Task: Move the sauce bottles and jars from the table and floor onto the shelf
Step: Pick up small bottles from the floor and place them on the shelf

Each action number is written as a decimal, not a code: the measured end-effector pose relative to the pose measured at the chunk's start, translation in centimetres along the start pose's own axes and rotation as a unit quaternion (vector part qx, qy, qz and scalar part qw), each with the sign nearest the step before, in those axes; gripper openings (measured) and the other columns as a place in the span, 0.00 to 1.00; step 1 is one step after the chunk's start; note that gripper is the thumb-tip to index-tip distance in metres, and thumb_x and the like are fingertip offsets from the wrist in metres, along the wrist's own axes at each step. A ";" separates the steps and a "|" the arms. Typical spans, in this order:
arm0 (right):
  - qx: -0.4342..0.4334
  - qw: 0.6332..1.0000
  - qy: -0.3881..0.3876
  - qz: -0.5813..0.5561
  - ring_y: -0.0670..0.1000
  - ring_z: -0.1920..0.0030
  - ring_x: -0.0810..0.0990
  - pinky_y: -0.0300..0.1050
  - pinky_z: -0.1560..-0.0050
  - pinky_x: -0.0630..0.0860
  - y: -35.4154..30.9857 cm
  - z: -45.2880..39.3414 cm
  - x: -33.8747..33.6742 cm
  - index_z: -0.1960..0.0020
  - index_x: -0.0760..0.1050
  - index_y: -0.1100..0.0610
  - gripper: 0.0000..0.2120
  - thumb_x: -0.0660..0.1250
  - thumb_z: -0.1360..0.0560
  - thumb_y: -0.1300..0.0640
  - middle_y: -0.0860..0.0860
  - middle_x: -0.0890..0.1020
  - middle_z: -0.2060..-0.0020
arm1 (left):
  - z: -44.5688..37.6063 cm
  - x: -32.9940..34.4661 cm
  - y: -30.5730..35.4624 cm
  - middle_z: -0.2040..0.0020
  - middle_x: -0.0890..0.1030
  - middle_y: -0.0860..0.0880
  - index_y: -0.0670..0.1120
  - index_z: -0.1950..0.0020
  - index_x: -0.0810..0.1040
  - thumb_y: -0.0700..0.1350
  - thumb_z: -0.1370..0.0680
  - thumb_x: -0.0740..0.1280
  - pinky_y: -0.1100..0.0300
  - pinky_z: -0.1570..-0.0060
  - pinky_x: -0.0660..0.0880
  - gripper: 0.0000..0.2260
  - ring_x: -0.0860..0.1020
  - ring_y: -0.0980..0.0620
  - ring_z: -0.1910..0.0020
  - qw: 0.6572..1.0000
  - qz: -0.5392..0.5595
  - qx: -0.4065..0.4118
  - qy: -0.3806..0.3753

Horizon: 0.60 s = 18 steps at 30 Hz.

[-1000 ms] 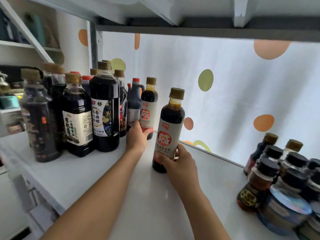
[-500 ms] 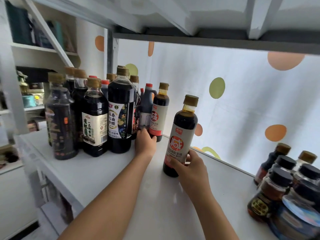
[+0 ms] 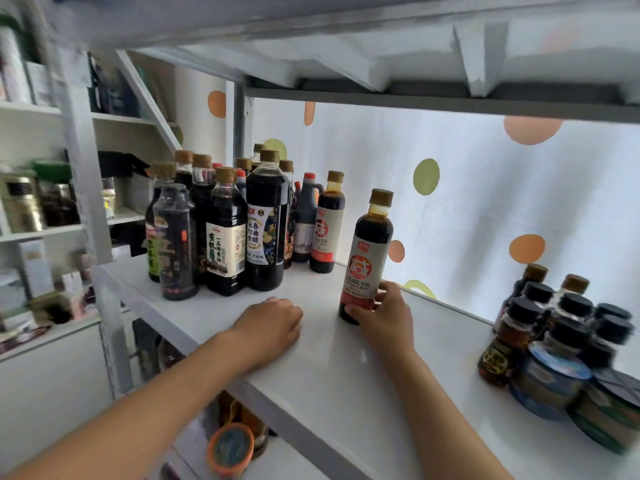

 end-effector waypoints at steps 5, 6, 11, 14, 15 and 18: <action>-0.004 0.999 0.001 0.040 0.59 0.45 0.81 0.48 0.51 0.76 -2.4 0.1 1.8 0.39 0.70 0.58 0.22 0.73 0.29 0.55 0.56 0.83 0.44 | 3.3 -0.9 -3.7 0.38 0.76 0.55 0.53 0.36 0.76 0.56 0.19 0.58 0.57 0.40 0.70 0.15 0.71 0.54 0.39 0.997 0.067 -0.039 0.031; -0.004 1.000 -0.012 0.027 0.59 0.45 0.81 0.47 0.51 0.76 -2.8 -0.2 2.5 0.39 0.70 0.57 0.22 0.74 0.29 0.55 0.55 0.83 0.44 | 3.6 -0.9 -4.3 0.37 0.76 0.56 0.54 0.35 0.76 0.57 0.20 0.60 0.57 0.38 0.69 0.16 0.71 0.55 0.37 0.992 0.103 -0.060 0.045; -0.005 0.999 -0.036 0.001 0.57 0.44 0.81 0.50 0.46 0.79 -4.1 -2.2 5.1 0.41 0.73 0.57 0.22 0.77 0.31 0.56 0.55 0.83 0.44 | 3.6 -0.7 -5.2 0.39 0.76 0.57 0.56 0.38 0.77 0.58 0.22 0.63 0.59 0.41 0.69 0.15 0.71 0.56 0.40 0.980 0.159 -0.093 0.070; -0.010 0.999 -0.041 0.011 0.58 0.44 0.81 0.50 0.47 0.79 -4.9 -3.8 6.7 0.41 0.72 0.58 0.23 0.77 0.31 0.57 0.56 0.82 0.43 | 3.4 -0.5 -5.2 0.38 0.75 0.59 0.56 0.37 0.76 0.59 0.22 0.62 0.59 0.38 0.67 0.16 0.70 0.57 0.39 0.981 0.155 -0.086 0.077; -0.007 0.999 -0.048 0.008 0.58 0.43 0.80 0.50 0.46 0.78 -5.1 -4.4 7.4 0.40 0.71 0.59 0.24 0.77 0.31 0.57 0.56 0.81 0.43 | 3.4 -0.5 -5.2 0.38 0.75 0.59 0.56 0.37 0.76 0.59 0.21 0.61 0.59 0.37 0.67 0.16 0.70 0.57 0.38 0.983 0.146 -0.083 0.076; -0.010 0.998 -0.057 0.013 0.59 0.43 0.80 0.51 0.46 0.78 -5.6 -5.9 9.0 0.38 0.70 0.60 0.25 0.77 0.31 0.58 0.56 0.81 0.42 | 3.2 -0.4 -5.3 0.38 0.74 0.60 0.57 0.37 0.75 0.60 0.22 0.60 0.59 0.37 0.66 0.16 0.69 0.58 0.38 0.983 0.141 -0.083 0.078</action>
Point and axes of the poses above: each hand's wrist, its own z-axis away from the middle knuckle, its own x-axis out of the palm, y = z × x, the point moved 8 cm from there along -z, towards the middle knuckle
